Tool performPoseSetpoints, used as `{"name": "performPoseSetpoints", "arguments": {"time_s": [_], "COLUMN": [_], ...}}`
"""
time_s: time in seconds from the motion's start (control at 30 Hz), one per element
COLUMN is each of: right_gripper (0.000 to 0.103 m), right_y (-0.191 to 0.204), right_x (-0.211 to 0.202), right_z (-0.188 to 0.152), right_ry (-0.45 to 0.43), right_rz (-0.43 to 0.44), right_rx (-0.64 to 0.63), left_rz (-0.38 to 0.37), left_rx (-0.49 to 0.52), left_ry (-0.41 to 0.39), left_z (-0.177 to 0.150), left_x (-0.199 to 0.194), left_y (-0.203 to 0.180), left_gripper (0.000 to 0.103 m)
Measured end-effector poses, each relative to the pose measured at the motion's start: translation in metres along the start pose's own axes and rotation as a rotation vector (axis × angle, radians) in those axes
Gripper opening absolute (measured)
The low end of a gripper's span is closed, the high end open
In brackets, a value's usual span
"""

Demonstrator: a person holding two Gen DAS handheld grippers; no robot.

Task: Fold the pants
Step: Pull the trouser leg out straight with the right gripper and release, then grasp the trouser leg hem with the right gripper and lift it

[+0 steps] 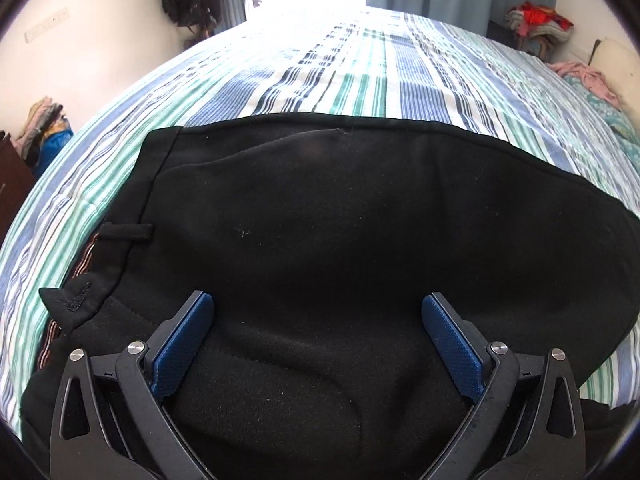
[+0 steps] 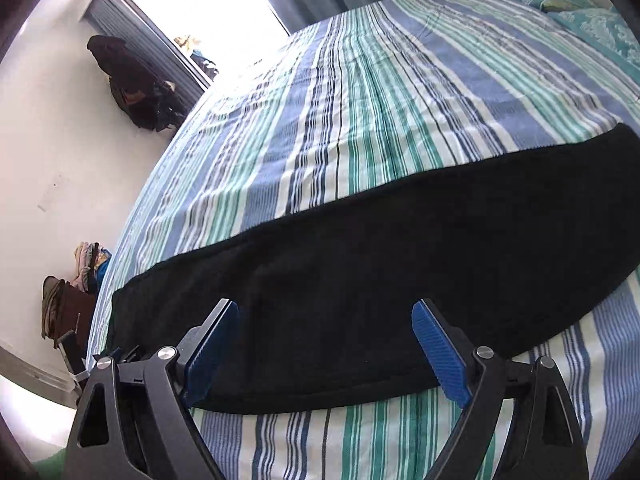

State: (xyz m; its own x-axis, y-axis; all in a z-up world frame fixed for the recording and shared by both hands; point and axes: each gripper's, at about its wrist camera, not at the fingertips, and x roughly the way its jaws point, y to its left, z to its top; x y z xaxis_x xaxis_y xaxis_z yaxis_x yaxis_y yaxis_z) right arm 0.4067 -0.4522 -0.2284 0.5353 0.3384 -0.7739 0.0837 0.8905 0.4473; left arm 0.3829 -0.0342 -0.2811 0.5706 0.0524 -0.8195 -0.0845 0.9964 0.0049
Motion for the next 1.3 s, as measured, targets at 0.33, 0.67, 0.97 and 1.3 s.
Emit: {"name": "performPoseSetpoints", "arguments": {"time_s": [0.33, 0.67, 0.97, 1.3], "right_gripper": [0.072, 0.083, 0.076, 0.006], "right_y": [-0.219, -0.292, -0.254, -0.213], "right_x": [-0.081, -0.146, -0.022, -0.123], "right_z": [0.032, 0.147, 0.181, 0.114], "right_ry": [-0.017, -0.077, 0.142, -0.163], "right_rz": [-0.498, -0.509, -0.661, -0.428], "right_rx": [0.083, 0.203, -0.035, -0.061], "left_rz": [0.001, 0.001, 0.004, 0.007], "left_rx": [0.0, -0.001, -0.001, 0.0], "left_ry": [-0.029, -0.038, -0.053, -0.052], "left_z": [-0.001, -0.002, -0.003, -0.002], "left_x": [0.001, 0.001, 0.001, 0.002], "left_y": [-0.002, -0.002, -0.002, -0.003], "left_gripper": [0.103, 0.102, 0.102, 0.102]}}
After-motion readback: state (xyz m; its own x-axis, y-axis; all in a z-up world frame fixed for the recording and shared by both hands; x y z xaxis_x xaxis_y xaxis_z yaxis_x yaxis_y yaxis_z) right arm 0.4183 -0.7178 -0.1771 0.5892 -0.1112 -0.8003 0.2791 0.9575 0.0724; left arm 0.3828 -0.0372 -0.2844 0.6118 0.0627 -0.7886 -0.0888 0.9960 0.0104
